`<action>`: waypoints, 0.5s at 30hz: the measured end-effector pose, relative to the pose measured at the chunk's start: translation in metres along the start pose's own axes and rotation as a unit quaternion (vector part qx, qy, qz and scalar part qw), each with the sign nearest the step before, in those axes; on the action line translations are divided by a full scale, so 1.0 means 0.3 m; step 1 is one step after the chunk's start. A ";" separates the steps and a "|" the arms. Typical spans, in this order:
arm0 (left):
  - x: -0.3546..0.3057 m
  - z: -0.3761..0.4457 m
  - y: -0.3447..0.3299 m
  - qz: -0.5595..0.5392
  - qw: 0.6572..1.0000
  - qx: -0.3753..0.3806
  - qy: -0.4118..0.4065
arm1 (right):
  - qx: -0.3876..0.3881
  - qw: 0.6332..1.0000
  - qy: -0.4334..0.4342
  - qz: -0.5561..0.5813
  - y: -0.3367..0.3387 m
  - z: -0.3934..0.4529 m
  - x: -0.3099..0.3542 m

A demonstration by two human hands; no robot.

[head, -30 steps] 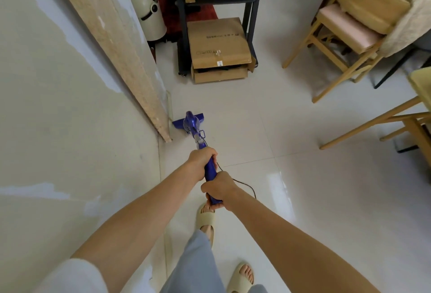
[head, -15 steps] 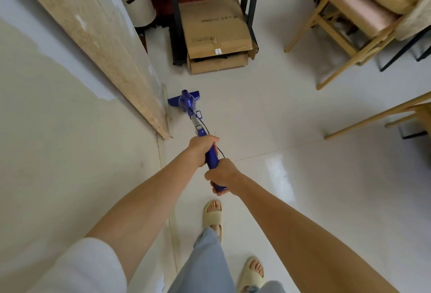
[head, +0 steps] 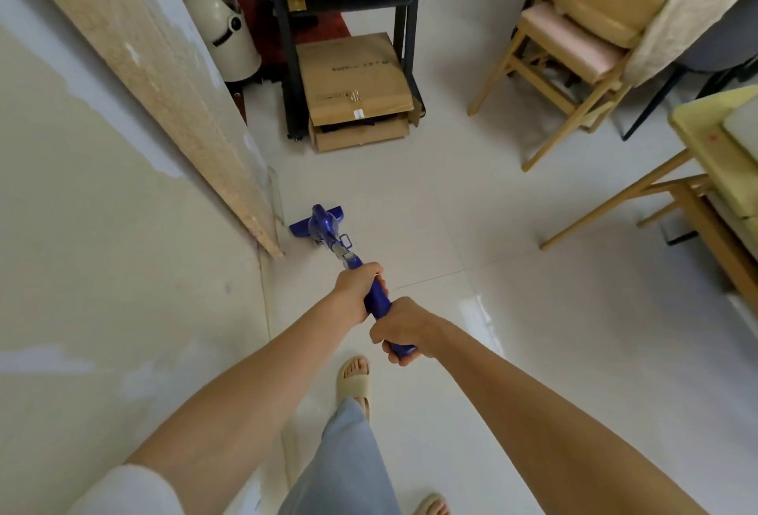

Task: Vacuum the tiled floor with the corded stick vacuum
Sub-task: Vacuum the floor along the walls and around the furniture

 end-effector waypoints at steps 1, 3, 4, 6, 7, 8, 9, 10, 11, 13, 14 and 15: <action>0.038 -0.030 -0.007 0.009 1.000 -0.003 -0.007 | 0.001 1.000 0.000 -0.008 -0.007 -0.026 -0.039; 0.129 -0.095 -0.025 0.016 1.000 -0.001 -0.014 | 0.001 0.999 0.000 -0.032 -0.019 -0.089 -0.127; 0.179 -0.126 -0.035 0.012 1.000 0.005 -0.012 | 0.002 0.999 0.001 -0.042 -0.024 -0.124 -0.170; 0.271 -0.180 -0.058 0.005 1.000 0.013 -0.005 | -0.002 0.998 -0.004 -0.058 -0.034 -0.187 -0.255; 0.322 -0.211 -0.069 0.003 1.000 0.015 -0.003 | -0.007 0.998 -0.010 -0.064 -0.039 -0.221 -0.305; 0.378 -0.254 -0.085 0.003 1.000 0.018 0.001 | -0.013 0.997 -0.017 -0.069 -0.043 -0.264 -0.364; 0.420 -0.285 -0.101 0.004 1.000 0.023 0.004 | -0.016 0.997 -0.022 -0.073 -0.044 -0.294 -0.406; 0.461 -0.316 -0.118 0.003 1.000 0.028 0.009 | -0.021 0.996 -0.025 -0.081 -0.042 -0.324 -0.445; 0.498 -0.342 -0.135 0.002 0.999 0.032 0.012 | -0.027 0.995 -0.026 -0.092 -0.037 -0.348 -0.478; 0.570 -0.399 -0.163 0.002 0.999 0.031 0.017 | -0.048 0.993 -0.026 -0.107 -0.017 -0.415 -0.545; 0.600 -0.428 -0.175 0.001 0.999 0.028 0.020 | -0.057 0.992 -0.028 -0.109 -0.009 -0.449 -0.572; 0.624 -0.457 -0.188 0.006 0.999 0.027 0.022 | -0.064 0.991 -0.033 -0.110 -0.004 -0.479 -0.596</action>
Point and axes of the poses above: each hand's wrist, its own z-axis towards the middle knuckle, its own y-axis out of the back of the hand, x = y × z, the point moved 10 cm from there along z, towards the middle knuckle, and after that the axes turned 10 degrees about -z, right-handed, at the moved point
